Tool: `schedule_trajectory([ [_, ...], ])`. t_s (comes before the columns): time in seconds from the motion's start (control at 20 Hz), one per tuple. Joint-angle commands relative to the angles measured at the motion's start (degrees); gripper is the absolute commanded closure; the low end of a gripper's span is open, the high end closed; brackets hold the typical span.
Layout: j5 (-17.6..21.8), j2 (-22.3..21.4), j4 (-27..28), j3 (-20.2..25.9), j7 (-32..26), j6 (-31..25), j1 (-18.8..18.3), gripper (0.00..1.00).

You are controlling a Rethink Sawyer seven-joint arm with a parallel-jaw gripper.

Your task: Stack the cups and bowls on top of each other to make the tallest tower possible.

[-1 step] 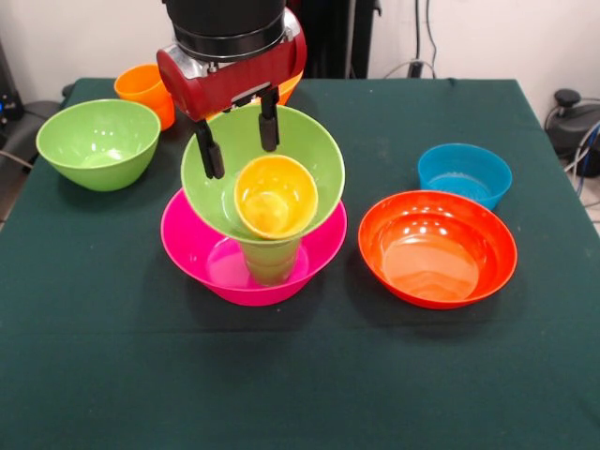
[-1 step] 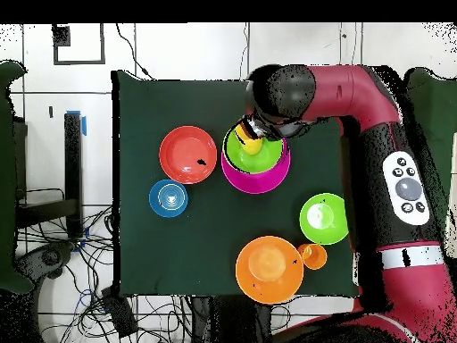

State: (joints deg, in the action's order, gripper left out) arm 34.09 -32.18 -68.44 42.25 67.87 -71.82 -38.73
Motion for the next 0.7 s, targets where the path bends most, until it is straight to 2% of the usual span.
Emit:
schedule_trajectory([
  [0.05,3.75,3.41,-0.48,-2.93,-6.06,3.10,1.12,0.00],
  [0.4,4.01,3.51,-0.27,-3.55,-4.45,3.39,1.38,0.00],
  [0.7,3.67,1.86,-1.35,-3.50,-4.58,2.82,1.10,0.00],
])
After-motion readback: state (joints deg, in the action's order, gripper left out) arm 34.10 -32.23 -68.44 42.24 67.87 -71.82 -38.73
